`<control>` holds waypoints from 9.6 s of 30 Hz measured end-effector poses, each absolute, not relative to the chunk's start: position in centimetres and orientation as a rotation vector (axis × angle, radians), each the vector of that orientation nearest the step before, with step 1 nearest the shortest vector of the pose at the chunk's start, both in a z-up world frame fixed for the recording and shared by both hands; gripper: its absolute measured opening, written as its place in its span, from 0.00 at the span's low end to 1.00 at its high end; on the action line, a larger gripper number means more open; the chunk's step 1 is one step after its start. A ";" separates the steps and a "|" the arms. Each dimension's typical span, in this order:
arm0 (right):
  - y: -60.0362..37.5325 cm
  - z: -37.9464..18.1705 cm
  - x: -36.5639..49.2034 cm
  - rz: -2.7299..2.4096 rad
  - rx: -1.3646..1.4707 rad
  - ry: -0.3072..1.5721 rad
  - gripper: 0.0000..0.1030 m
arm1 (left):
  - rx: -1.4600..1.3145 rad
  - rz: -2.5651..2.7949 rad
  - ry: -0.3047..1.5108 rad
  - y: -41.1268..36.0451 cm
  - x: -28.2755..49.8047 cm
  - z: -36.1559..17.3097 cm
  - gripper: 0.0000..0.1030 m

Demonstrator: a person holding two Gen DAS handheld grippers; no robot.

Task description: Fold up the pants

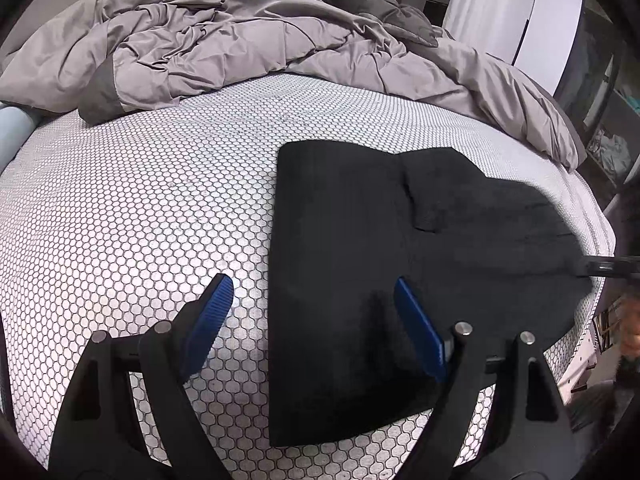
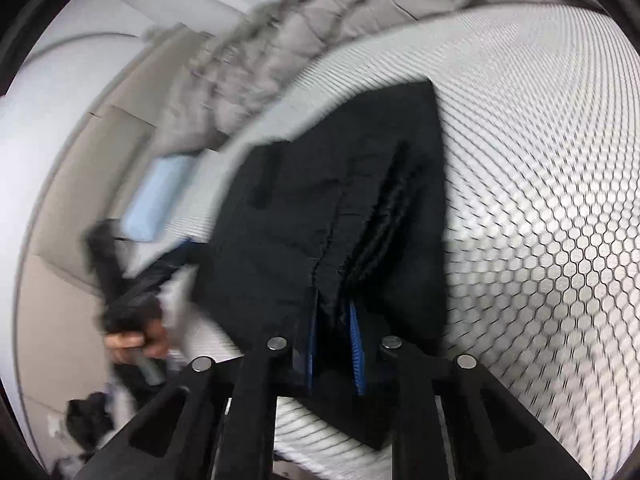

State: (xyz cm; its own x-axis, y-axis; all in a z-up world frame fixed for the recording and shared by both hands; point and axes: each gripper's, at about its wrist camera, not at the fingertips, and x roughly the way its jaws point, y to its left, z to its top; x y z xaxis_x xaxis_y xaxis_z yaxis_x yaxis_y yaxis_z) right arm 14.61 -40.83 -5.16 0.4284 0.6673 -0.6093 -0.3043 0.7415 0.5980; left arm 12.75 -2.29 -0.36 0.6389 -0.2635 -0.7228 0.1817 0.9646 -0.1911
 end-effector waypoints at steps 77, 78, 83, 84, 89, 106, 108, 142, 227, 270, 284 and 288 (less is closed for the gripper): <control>-34.6 -4.3 13.1 0.273 -0.149 0.805 0.56 | 0.066 -0.443 0.803 -6.6 11.1 0.2 0.67; -34.5 -4.0 13.5 0.277 -0.141 0.791 0.56 | 0.049 -0.452 0.787 -6.6 11.1 0.9 0.67; -31.7 -2.4 15.8 0.355 -0.101 0.745 0.56 | 0.040 -0.477 0.764 -8.5 14.4 1.5 0.67; -30.5 -2.8 16.7 0.402 -0.106 0.769 0.56 | 0.059 -0.487 0.797 -9.4 15.7 0.8 0.66; -27.0 -7.9 20.1 0.403 -0.263 0.941 0.54 | 0.174 -0.487 0.874 -11.0 17.3 -2.5 0.65; -26.6 -6.3 23.4 0.367 -0.205 0.928 0.48 | 0.089 -0.425 0.899 -8.1 21.9 -1.3 0.67; -25.8 -8.0 24.6 0.345 -0.266 0.980 0.48 | 0.116 -0.430 0.934 -8.0 22.7 -3.0 0.65; -34.5 -2.4 21.7 0.311 -0.124 0.794 0.55 | -0.044 -0.413 0.786 -5.3 18.2 1.6 0.54; -38.6 -2.1 3.9 0.261 0.018 0.400 1.00 | -0.012 -0.127 0.589 -5.9 -2.8 4.9 0.99; -38.6 -2.4 3.9 0.245 -0.004 0.417 1.00 | -0.013 -0.101 0.566 -4.1 -2.3 4.7 0.99; -39.0 -2.5 4.0 0.255 -0.019 0.415 1.00 | -0.008 -0.105 0.563 -3.7 -2.2 4.6 1.00; -39.0 -2.5 4.0 0.254 -0.019 0.417 1.00 | -0.008 -0.105 0.562 -3.5 -2.2 4.6 1.00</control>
